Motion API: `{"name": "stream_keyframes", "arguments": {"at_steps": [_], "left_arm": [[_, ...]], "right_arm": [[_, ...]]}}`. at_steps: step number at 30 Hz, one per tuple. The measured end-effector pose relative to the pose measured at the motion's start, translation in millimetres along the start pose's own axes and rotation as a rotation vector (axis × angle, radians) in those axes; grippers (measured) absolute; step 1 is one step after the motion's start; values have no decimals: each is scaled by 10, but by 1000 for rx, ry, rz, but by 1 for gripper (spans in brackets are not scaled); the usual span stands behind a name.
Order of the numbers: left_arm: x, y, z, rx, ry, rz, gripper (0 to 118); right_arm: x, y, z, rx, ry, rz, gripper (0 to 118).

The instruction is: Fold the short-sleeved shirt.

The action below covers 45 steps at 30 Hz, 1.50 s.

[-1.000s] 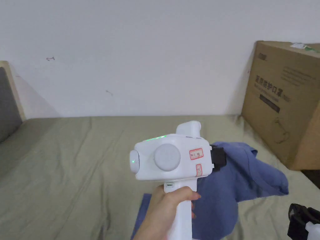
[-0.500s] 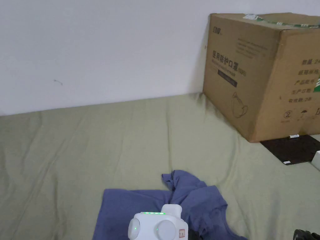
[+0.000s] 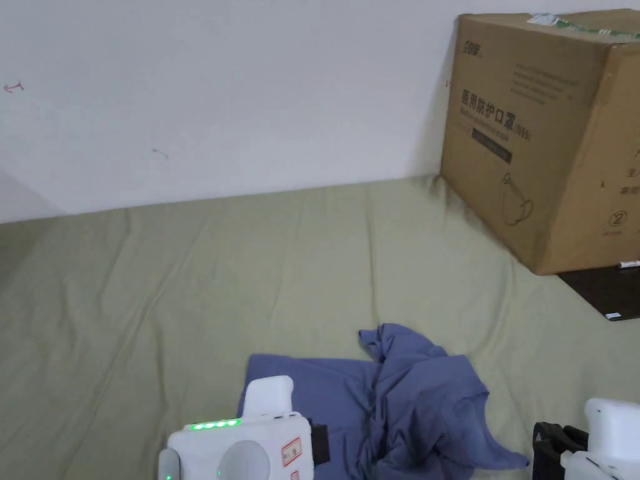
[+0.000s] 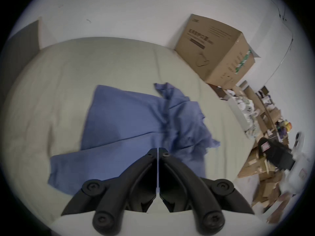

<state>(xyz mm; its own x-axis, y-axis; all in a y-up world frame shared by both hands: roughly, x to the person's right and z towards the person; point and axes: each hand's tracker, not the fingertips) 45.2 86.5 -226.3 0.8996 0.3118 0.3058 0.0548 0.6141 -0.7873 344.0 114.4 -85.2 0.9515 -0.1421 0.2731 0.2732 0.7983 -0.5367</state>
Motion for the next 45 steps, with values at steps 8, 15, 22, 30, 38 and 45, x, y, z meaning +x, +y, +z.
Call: {"name": "stream_keyframes", "arguments": {"at_steps": [8,15,22,30,38,45], "left_arm": [[-492,91,-175,-21,60,79,0],[-858,1051,-875,-65,121,125,117],[-1058,1544,-1797,-215,205,176,109],[-1005,1516,-2129,-269,300,124,75],[-946,1515,-1853,-206,319,95,8],[-932,1469,-1438,-146,239,104,8]], "right_arm": [[-221,-12,-222,-36,40,17,0],[-155,-25,-526,-73,29,8,0],[-77,-71,-864,-127,17,-21,0],[-59,-146,-1083,-170,22,-28,0],[-166,45,-1063,-147,45,8,0],[-56,716,-1519,-129,128,59,0]]}}
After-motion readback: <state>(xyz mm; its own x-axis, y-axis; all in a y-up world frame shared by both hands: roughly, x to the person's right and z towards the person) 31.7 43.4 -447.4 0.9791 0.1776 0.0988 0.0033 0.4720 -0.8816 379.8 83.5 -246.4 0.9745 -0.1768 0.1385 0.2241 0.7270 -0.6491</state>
